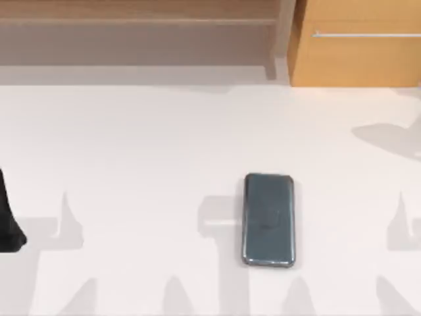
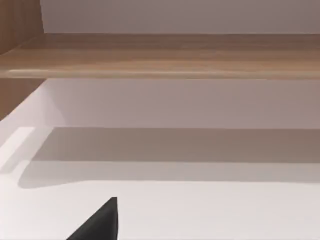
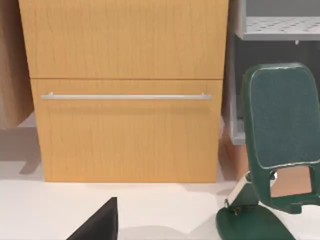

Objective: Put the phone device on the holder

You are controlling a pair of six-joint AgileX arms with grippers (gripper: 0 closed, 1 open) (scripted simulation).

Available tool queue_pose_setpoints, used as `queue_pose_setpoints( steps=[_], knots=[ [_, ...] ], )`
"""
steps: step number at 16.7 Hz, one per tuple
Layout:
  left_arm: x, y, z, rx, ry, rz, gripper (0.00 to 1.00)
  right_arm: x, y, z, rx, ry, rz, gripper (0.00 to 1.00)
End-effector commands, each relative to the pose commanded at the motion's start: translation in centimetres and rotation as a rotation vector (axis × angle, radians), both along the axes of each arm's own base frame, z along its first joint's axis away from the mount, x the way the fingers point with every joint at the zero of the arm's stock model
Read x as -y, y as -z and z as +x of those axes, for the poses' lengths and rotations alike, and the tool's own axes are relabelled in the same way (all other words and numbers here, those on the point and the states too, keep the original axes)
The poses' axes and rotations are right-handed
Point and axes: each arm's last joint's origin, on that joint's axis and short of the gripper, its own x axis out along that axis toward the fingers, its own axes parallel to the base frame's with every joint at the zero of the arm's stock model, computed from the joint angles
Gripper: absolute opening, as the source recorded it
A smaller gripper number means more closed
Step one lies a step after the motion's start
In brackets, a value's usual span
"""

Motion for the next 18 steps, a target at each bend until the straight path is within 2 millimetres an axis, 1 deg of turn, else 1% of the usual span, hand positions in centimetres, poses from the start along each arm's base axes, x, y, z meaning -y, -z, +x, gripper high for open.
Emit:
queue_pose_setpoints(
  steps=[3, 5, 7, 9, 11, 13, 15, 18],
  knots=[
    [0.0, 0.0, 0.0, 0.0, 0.0, 0.0, 1.0, 0.0, -0.1, 0.0, -0.008, -0.002, 0.008, 1.0],
    [0.0, 0.0, 0.0, 0.0, 0.0, 0.0, 1.0, -0.2, -0.8, 0.1, -0.05, -0.013, 0.047, 1.0],
    [0.0, 0.0, 0.0, 0.0, 0.0, 0.0, 1.0, -0.4, -1.8, 0.4, -0.129, -0.026, 0.108, 1.0],
    [0.0, 0.0, 0.0, 0.0, 0.0, 0.0, 1.0, -0.8, -2.9, 1.2, -0.248, -0.035, 0.178, 1.0],
    [0.0, 0.0, 0.0, 0.0, 0.0, 0.0, 1.0, -1.3, -3.8, 2.6, -0.413, -0.032, 0.247, 1.0],
    [0.0, 0.0, 0.0, 0.0, 0.0, 0.0, 1.0, -2.1, -4.3, 4.5, -0.613, -0.01, 0.302, 1.0],
    [0.0, 0.0, 0.0, 0.0, 0.0, 0.0, 1.0, -3.4, -4.2, 6.8, -0.834, 0.031, 0.334, 1.0],
    [0.0, 0.0, 0.0, 0.0, 0.0, 0.0, 1.0, -6.0, -3.1, 10.4, -1.153, 0.117, 0.321, 1.0]
  ],
)
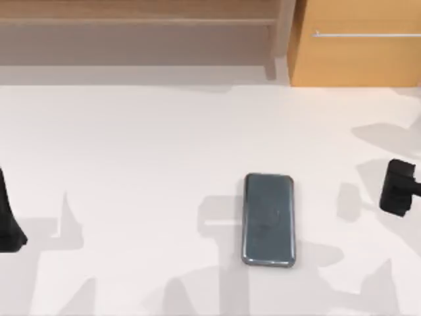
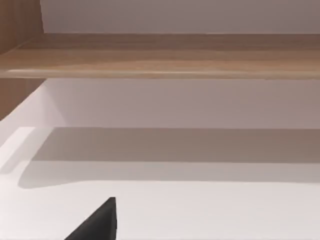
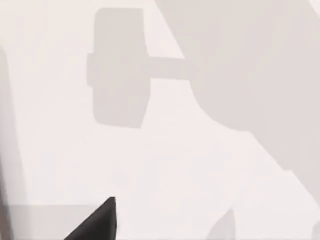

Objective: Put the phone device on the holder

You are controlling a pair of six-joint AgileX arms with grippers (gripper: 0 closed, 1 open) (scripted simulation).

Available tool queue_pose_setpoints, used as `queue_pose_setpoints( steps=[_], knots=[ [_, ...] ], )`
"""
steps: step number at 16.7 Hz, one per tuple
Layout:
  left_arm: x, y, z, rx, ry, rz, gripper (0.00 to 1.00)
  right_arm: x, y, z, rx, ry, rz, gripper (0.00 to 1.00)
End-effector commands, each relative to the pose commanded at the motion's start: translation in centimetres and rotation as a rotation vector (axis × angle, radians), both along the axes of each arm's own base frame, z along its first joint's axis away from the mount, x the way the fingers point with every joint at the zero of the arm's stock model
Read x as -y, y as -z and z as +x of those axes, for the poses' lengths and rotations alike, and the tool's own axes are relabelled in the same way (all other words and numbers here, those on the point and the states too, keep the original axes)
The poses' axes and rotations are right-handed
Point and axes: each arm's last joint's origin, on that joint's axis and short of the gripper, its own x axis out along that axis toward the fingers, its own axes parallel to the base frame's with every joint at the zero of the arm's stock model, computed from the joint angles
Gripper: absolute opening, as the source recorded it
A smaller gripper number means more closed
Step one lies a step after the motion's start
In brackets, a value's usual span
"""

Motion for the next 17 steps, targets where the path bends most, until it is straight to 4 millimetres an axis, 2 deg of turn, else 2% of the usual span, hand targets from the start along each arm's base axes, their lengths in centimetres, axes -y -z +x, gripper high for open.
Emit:
queue_pose_setpoints(
  steps=[4, 7, 10, 13, 15, 17],
  knots=[
    [0.0, 0.0, 0.0, 0.0, 0.0, 0.0, 1.0, -4.9, 2.3, 4.3, -0.325, -0.016, -0.096, 1.0],
    [0.0, 0.0, 0.0, 0.0, 0.0, 0.0, 1.0, -9.3, 3.8, 7.0, -0.447, -0.055, -0.158, 1.0],
    [0.0, 0.0, 0.0, 0.0, 0.0, 0.0, 1.0, -13.7, 3.8, 8.8, -0.461, -0.11, -0.171, 1.0],
    [0.0, 0.0, 0.0, 0.0, 0.0, 0.0, 1.0, -17.3, 2.6, 9.7, -0.42, -0.168, -0.147, 1.0],
    [0.0, 0.0, 0.0, 0.0, 0.0, 0.0, 1.0, -18.8, 1.7, 9.8, -0.389, -0.197, -0.127, 1.0],
    [0.0, 0.0, 0.0, 0.0, 0.0, 0.0, 1.0, -19.2, 1.4, 9.8, -0.379, -0.206, -0.12, 1.0]
  ],
)
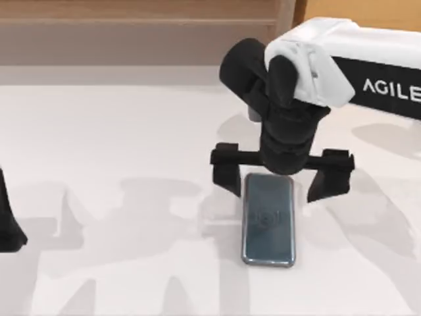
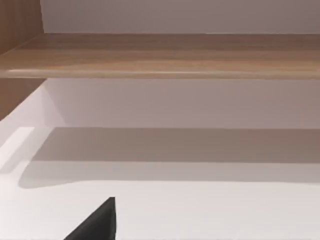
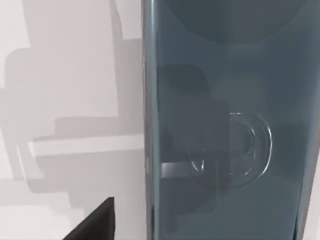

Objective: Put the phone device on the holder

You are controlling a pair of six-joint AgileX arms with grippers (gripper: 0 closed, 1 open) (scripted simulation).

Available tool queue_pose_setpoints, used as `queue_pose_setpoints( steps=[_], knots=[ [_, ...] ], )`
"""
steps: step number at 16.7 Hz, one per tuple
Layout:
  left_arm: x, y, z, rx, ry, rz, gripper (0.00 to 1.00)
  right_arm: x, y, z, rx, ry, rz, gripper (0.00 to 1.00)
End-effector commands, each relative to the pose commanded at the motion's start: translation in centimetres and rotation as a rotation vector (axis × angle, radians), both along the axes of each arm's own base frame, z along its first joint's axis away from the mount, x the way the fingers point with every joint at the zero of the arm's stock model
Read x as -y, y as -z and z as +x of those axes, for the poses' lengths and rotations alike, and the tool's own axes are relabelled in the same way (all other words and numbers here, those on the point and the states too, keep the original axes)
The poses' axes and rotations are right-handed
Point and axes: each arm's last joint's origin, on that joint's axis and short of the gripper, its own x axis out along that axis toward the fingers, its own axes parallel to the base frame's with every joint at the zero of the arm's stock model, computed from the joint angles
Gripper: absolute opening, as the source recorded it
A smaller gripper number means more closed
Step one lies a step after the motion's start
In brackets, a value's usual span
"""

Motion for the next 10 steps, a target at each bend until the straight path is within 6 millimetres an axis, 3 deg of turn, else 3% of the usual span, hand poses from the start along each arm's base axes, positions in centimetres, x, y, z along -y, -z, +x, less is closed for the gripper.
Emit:
queue_pose_setpoints(
  steps=[5, 10],
  knots=[
    [0.0, 0.0, 0.0, 0.0, 0.0, 0.0, 1.0, 0.2, 0.0, 0.1, 0.002, 0.003, 0.001, 1.0],
    [0.0, 0.0, 0.0, 0.0, 0.0, 0.0, 1.0, -0.1, 4.6, 0.4, 0.007, 0.0, 0.005, 1.0]
  ],
)
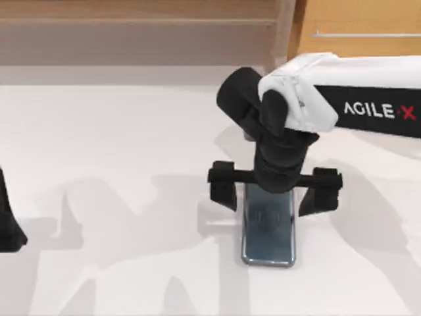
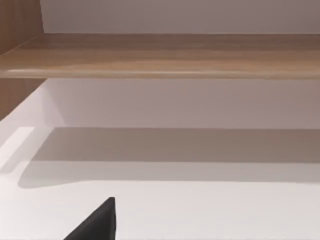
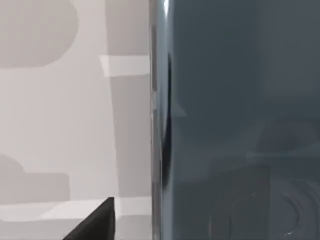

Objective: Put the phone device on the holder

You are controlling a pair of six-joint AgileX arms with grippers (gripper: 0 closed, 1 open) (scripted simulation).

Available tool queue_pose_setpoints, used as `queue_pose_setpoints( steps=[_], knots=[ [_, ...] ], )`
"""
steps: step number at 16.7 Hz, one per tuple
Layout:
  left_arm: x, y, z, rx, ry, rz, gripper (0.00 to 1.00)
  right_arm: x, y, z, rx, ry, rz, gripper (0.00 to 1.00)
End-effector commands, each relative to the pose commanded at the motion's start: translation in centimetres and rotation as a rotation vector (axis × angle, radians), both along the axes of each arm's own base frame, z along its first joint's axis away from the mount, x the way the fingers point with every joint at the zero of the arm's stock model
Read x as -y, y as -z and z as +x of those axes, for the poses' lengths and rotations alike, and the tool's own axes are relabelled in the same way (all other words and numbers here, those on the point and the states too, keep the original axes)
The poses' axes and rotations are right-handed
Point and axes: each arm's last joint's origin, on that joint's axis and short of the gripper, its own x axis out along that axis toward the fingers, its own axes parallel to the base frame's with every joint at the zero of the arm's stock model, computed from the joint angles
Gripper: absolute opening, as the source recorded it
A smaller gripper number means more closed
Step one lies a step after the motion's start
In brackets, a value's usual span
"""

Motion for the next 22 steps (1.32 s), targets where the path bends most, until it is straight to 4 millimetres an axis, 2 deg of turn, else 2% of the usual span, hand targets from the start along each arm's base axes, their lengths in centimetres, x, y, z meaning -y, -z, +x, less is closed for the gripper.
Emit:
queue_pose_setpoints(
  steps=[3, 7, 20, 22],
  knots=[
    [0.0, 0.0, 0.0, 0.0, 0.0, 0.0, 1.0, 0.1, 2.9, -0.1, -0.004, 0.0, -0.003, 1.0],
    [0.0, 0.0, 0.0, 0.0, 0.0, 0.0, 1.0, 0.1, 3.3, -0.2, -0.007, 0.0, -0.005, 1.0],
    [0.0, 0.0, 0.0, 0.0, 0.0, 0.0, 1.0, 0.1, 3.3, -0.2, -0.007, 0.0, -0.005, 0.02],
    [0.0, 0.0, 0.0, 0.0, 0.0, 0.0, 1.0, 0.1, 3.3, -0.2, -0.007, 0.0, -0.005, 0.0]
  ],
)
